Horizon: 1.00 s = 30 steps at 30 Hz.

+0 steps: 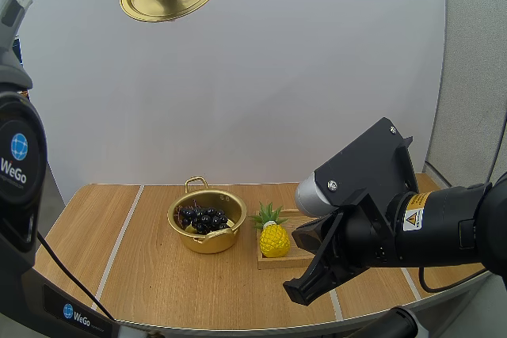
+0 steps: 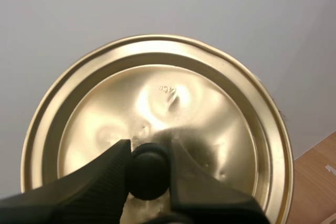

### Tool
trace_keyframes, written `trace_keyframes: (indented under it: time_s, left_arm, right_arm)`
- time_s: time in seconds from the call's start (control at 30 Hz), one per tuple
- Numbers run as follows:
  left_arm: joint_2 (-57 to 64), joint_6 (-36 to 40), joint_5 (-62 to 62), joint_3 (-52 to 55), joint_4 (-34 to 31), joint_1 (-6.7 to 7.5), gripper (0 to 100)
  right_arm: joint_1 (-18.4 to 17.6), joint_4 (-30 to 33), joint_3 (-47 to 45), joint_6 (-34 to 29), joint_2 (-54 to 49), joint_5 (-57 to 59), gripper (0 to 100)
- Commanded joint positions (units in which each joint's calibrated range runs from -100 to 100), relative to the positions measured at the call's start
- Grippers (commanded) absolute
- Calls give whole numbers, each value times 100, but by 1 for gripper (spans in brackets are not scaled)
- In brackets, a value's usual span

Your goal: Open the pot, put the grape inside, and close it

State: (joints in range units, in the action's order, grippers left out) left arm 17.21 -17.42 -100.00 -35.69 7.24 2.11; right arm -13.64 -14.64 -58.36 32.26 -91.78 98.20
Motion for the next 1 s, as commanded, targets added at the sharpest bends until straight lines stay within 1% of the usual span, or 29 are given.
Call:
trace_keyframes:
  time_s: [0.0,0.2,0.43,0.57,0.87,0.97]
  left_arm:
    - [1,-18,0,239,15,12,0]
    - [12,-53,0,1341,221,12,0]
    - [-1,-522,0,3016,745,12,0]
    - [-1,-812,0,3788,964,12,0]
    - [-1,-1237,33,5487,990,12,0]
    - [-42,-1314,754,5890,990,12,0]
  right_arm:
    - [24,0,10,-18,-47,45,0]
    - [24,14,10,-18,-47,45,0]
    - [24,14,10,-18,-47,45,0]
    - [24,14,10,-18,-47,45,0]
    - [71,-9,10,-18,-47,45,0]
    - [71,-9,10,-18,-47,45,0]
